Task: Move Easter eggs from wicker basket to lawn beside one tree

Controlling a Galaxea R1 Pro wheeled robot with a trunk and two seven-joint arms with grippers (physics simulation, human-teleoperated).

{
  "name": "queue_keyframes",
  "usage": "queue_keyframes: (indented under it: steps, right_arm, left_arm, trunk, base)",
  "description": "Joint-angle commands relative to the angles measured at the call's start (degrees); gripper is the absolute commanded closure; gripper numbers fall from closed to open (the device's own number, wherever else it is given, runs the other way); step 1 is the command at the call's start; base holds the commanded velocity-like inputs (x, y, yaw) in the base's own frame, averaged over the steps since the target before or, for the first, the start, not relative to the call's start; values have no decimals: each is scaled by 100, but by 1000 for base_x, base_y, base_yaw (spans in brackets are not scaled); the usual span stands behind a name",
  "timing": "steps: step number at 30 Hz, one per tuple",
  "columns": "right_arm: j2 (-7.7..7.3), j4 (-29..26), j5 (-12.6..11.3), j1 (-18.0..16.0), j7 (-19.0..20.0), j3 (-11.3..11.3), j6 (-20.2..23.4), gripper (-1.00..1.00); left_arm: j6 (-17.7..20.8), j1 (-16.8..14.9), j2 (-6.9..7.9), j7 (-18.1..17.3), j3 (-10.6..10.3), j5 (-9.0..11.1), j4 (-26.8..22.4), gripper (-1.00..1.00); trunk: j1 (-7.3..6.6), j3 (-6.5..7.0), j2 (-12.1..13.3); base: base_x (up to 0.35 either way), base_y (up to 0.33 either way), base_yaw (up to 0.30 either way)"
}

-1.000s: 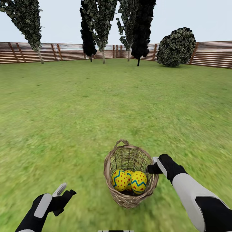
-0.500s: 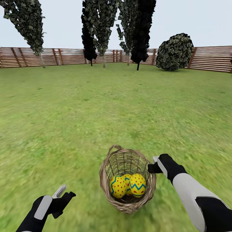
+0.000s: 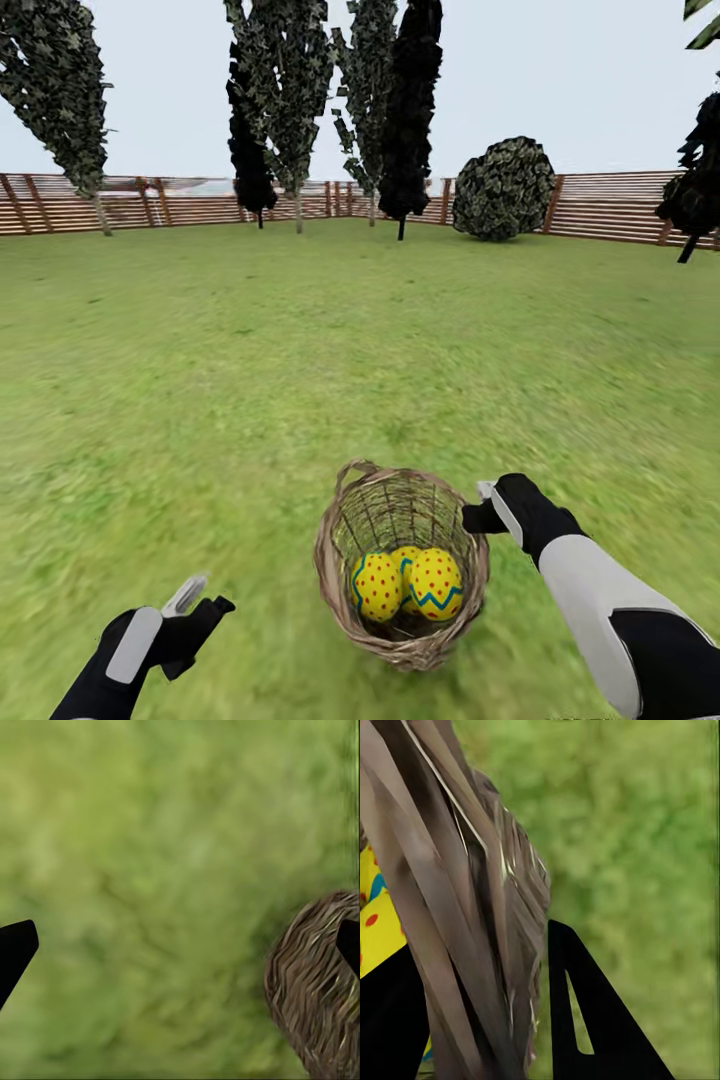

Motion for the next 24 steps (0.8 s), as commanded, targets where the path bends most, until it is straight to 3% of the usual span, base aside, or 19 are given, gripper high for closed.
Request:
queue_keyframes:
  steps: [1, 7, 9, 13, 21, 22, 24]
  right_arm:
    - [-3, -5, -16, -4, 35, -4, 26, 100]
    - [-20, -86, -23, -18, 62, -10, 35, 100]
    - [-35, -384, -28, 12, 83, -28, 40, 100]
    - [-368, -731, -115, 78, 184, -42, -17, 100]
    - [-454, -758, -147, 100, 507, -32, -77, 100]
    - [-428, -759, -147, 105, 440, -36, -83, 100]
    - [-428, -758, -154, 108, 399, -47, -87, 100]
  left_arm:
    - [23, -1, -1, 49, 8, 61, -11, -100]
    - [15, 0, -24, 49, -2, 61, -77, -100]
    - [15, 0, -26, 49, -5, 61, -81, -100]
    - [15, 0, -27, 51, -4, 61, -83, -100]
    - [15, 0, -40, 55, -9, 55, -85, -100]
    - [15, 0, -43, 48, -64, 56, -84, -100]
    - [15, 2, -50, 34, -409, 60, -82, -100]
  trunk:
    - [-4, 17, -1]
    - [-19, 150, 7]
    - [-24, 195, 10]
    - [-112, 266, 171]
    - [-288, 410, 491]
    - [-288, 410, 491]
    - [-288, 410, 491]
  base:
    - [0, 0, -260]
    - [0, 0, -261]
    - [0, 0, -129]
    - [0, 0, -21]
    - [0, 0, -2]
    - [0, 0, -39]
    - [0, 0, -220]
